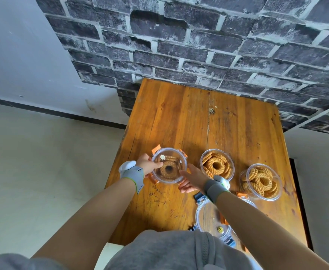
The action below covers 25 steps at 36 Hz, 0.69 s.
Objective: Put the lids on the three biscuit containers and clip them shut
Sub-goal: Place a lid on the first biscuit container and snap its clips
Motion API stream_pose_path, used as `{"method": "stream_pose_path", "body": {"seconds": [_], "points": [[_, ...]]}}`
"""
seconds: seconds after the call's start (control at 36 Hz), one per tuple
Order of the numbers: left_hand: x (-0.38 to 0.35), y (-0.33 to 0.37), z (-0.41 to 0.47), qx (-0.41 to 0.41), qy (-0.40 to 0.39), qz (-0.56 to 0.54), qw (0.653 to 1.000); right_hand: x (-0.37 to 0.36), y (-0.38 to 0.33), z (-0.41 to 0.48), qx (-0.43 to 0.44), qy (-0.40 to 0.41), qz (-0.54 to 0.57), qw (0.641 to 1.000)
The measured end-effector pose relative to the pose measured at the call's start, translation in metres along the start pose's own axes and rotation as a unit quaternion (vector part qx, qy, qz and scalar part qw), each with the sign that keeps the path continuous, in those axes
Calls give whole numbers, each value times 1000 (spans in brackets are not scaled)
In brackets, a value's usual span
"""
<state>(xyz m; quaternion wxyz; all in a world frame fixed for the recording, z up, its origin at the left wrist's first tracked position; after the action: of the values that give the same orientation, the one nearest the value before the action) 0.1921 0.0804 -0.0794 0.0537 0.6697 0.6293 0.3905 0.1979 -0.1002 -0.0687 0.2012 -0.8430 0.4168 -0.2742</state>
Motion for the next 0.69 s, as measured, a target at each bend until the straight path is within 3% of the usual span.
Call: {"method": "stream_pose_path", "body": {"seconds": [0.14, 0.33, 0.5, 0.69], "points": [[-2, 0, 0, 3, -6, -6, 1000, 2, -5, -1, 21, -5, 6, 1000], [-1, 0, -1, 11, -9, -8, 1000, 16, 4, 6, -20, 24, -52, 998], [-2, 0, -2, 20, -20, -17, 999, 25, -29, 14, 57, 67, -92, 992], [-2, 0, -2, 21, -22, -20, 999, 21, -33, 19, 53, 66, -89, 992]]}}
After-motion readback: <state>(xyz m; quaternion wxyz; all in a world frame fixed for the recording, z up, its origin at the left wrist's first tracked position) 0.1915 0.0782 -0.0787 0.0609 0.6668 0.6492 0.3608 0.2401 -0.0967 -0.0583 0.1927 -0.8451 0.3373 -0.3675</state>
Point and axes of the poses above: each hand's wrist, its own z-axis towards the middle knuckle, its own x-axis out of the back of the hand, y = z × x, the point moved 8 cm from there along z, towards the middle knuckle, and after that the axes turned 12 degrees about y, right-handed, at the moved point
